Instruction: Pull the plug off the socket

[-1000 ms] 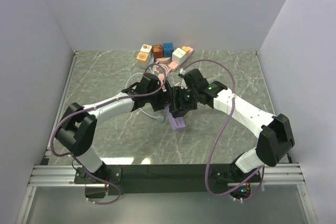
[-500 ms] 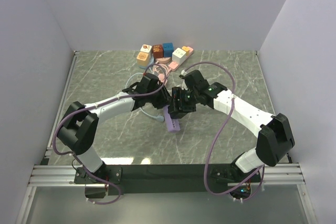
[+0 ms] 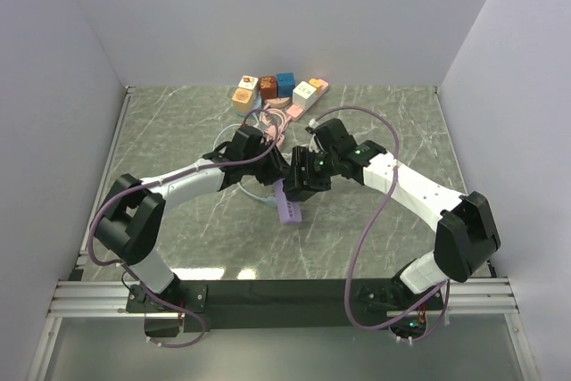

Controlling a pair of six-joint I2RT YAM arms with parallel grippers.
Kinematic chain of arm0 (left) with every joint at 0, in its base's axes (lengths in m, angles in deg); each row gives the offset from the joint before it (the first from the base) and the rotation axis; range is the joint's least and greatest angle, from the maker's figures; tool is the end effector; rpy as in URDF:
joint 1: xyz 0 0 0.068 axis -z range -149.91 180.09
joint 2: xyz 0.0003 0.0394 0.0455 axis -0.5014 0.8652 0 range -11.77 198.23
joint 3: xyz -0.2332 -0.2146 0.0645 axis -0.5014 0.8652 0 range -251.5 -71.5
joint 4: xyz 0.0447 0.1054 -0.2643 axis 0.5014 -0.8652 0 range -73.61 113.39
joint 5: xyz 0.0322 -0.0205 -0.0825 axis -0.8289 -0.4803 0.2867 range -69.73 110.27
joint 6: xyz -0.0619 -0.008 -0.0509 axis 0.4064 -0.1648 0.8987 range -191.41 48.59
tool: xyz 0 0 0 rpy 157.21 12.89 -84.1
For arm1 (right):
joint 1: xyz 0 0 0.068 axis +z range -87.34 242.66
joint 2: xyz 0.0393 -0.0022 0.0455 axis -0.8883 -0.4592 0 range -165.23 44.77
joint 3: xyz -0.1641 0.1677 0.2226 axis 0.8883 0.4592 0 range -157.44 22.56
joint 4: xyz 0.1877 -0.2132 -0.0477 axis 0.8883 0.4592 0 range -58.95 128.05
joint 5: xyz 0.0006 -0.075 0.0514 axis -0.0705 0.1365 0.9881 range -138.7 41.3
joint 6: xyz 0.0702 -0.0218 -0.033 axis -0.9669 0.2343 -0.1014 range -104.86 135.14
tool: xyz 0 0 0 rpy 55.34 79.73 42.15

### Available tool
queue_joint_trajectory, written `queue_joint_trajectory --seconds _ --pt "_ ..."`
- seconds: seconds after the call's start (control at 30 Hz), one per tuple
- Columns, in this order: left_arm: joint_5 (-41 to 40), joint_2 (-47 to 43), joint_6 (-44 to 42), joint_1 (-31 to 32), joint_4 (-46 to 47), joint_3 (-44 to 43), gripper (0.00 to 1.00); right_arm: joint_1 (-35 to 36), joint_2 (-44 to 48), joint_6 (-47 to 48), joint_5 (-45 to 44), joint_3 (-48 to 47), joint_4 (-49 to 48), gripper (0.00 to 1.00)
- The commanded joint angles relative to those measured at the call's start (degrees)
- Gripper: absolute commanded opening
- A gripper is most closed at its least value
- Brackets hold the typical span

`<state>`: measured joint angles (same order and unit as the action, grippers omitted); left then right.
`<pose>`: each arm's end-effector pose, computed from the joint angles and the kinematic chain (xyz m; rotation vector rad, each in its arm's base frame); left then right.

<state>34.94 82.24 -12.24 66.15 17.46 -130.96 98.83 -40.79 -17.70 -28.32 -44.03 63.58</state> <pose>0.3200 -0.2547 0.2314 -0.3590 2.5042 -1.0794 0.2763 0.2322 0.2875 -0.2420 2.6302 0.9120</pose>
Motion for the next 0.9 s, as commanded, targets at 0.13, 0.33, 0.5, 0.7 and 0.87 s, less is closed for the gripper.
queue_joint_trajectory --seconds 0.13,0.33,0.5,0.7,0.87 --pt "6.3 -3.9 0.1 -3.7 8.3 7.1 0.00 -7.6 8.2 -10.0 8.5 8.1 -21.2 0.00" --pt "7.6 -5.1 -1.0 -4.8 7.0 6.4 0.01 -10.4 9.6 -7.9 5.6 7.0 -17.2 0.00" --pt "8.5 -13.1 -5.3 -5.8 0.7 2.0 0.01 -16.6 12.2 -4.8 1.8 6.6 -11.8 0.00" --pt "9.3 -24.0 -8.0 -8.5 -5.4 -5.1 0.01 -20.4 14.2 -1.2 -2.7 4.5 -6.6 0.00" --pt "9.0 -27.7 -9.9 -13.0 -7.8 -13.5 0.01 -21.9 13.5 0.7 -7.5 2.3 -2.8 0.00"
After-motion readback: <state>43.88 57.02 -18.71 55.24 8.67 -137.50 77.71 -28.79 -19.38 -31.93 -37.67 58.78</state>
